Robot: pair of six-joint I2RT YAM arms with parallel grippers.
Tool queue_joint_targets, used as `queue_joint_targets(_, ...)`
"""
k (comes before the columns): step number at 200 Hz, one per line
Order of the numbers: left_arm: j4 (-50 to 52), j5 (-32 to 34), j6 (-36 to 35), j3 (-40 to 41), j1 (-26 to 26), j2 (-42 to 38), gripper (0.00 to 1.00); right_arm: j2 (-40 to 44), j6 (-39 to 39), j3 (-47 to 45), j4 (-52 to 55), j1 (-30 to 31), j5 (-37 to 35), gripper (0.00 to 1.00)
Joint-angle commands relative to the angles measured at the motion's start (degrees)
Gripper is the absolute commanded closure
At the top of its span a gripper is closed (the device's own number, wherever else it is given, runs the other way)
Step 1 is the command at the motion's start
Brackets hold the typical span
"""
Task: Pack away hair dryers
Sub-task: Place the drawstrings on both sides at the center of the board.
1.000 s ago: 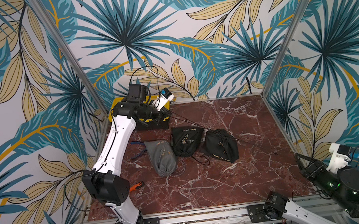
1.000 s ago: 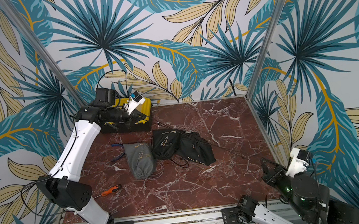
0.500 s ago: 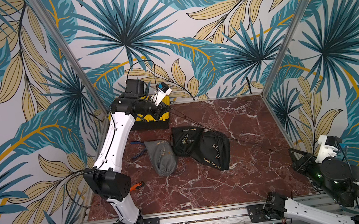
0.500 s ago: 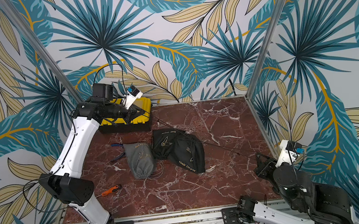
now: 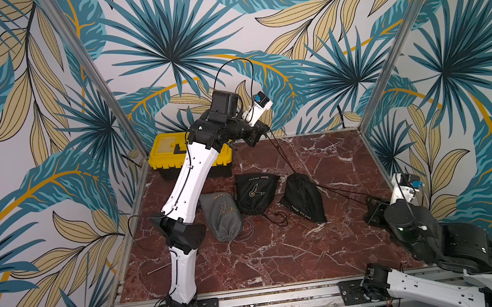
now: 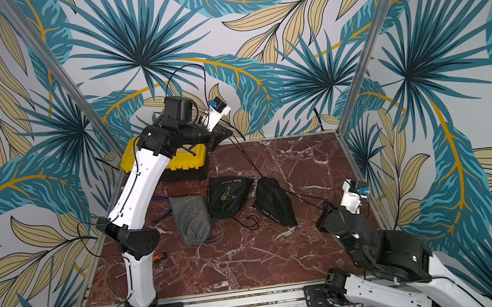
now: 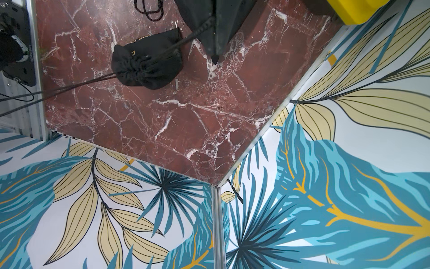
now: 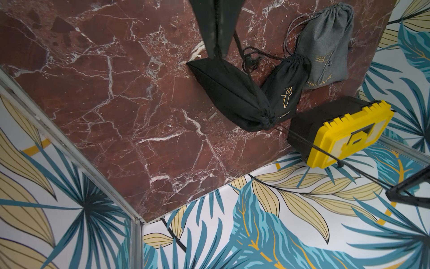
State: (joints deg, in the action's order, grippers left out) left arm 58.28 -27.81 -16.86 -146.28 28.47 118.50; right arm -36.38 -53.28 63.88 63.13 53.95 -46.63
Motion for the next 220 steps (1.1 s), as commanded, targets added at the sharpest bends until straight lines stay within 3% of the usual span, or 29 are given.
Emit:
queue_joint_targets(1, -1.81, 0.36, 2.64, 1.23, 0.44, -2.85, 1.0, -4.88, 2.38, -2.77, -7.52, -0.33, 3.48, 1.0)
queue_joint_targets(82, -1.83, -1.51, 4.55, 30.82, 0.36, -8.29, 1.0, -23.18, 2.22, -16.14, -33.5, -7.46, 22.38, 1.0)
queue_joint_targets(148, -1.93, -3.76, 4.58, 35.45, 0.57, -2.6, 1.0, -35.53, 4.76, -18.19, -41.28, -15.13, 27.23, 1.0)
queue_joint_targets(156, -1.88, -3.26, 4.26, 35.4, 0.54, -2.27, 0.9, -36.73, 5.44, -18.02, -41.53, -15.89, 27.37, 1.0)
queue_joint_targets(169, -1.89, -2.32, 3.88, 35.91, 0.54, -2.24, 0.63, -38.24, 6.18, -17.41, -41.21, -16.91, 27.1, 0.95)
queue_joint_targets(200, -1.94, -3.08, 3.05, 38.59, 0.54, -4.7, 0.16, -39.66, 8.22, -16.88, -40.09, -18.11, 27.25, 0.54)
queue_joint_targets(220, -1.91, -3.05, 2.62, 40.58, 0.57, -7.83, 0.01, -39.73, 9.98, -16.01, -38.24, -18.54, 27.58, 0.3)
